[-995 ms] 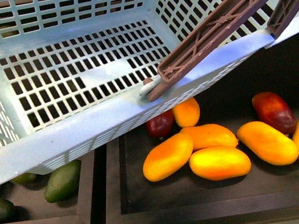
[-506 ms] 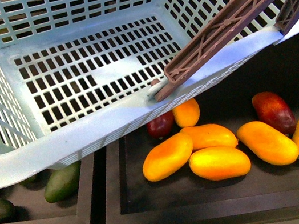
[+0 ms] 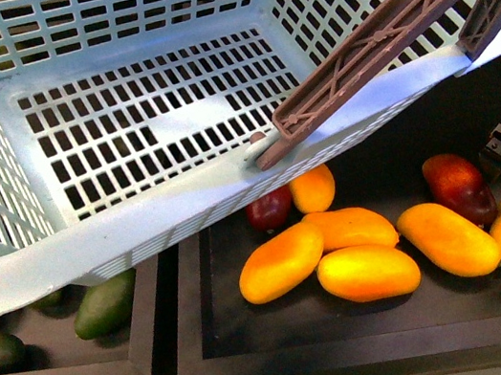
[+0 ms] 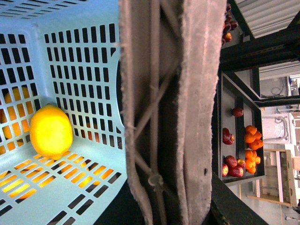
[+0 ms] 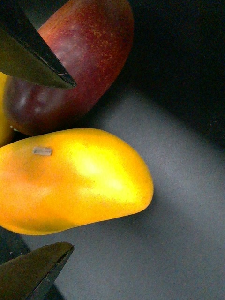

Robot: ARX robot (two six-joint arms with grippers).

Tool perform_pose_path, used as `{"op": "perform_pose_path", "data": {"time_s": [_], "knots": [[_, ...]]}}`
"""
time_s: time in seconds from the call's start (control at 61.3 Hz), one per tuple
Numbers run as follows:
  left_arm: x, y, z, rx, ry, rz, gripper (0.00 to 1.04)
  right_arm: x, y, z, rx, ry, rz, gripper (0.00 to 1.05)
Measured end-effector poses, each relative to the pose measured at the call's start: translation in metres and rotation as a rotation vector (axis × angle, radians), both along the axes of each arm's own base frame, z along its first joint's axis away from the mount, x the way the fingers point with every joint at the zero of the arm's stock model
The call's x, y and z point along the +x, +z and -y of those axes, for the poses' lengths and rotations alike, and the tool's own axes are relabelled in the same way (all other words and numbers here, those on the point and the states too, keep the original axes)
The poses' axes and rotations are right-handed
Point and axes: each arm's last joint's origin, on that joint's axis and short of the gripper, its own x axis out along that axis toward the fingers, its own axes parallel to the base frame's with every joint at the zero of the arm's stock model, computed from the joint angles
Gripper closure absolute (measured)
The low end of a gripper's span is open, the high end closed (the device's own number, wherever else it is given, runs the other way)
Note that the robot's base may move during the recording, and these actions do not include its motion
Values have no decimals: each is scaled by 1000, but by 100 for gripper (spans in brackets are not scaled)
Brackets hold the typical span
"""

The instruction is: Pick lemon and mango into basket

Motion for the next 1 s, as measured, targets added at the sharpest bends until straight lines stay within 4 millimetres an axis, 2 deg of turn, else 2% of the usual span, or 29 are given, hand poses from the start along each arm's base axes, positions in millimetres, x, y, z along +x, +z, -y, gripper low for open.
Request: {"op": "perform_pose_path", "data": {"time_s": [0.147,0.473,0.62,0.701,0.848,0.995], "knots": [[0,0,0,0,0,0,88,3,-8,-1,-2,3,-19,9],[0,0,0,1,3,1,88,-3,-32,-2,18,-7,-80,9],[0,0,0,1,3,1,88,-5,-33,-1,35,-9,-74,35],[0,0,0,1,2,1,88,-6,-31,2,47,-13,-62,40],[0,0,0,1,3,1,88,-12,-20,12,61,-18,-43,42],[0,0,0,1,3,2,88,-16,12,29,75,-25,53,42]]}}
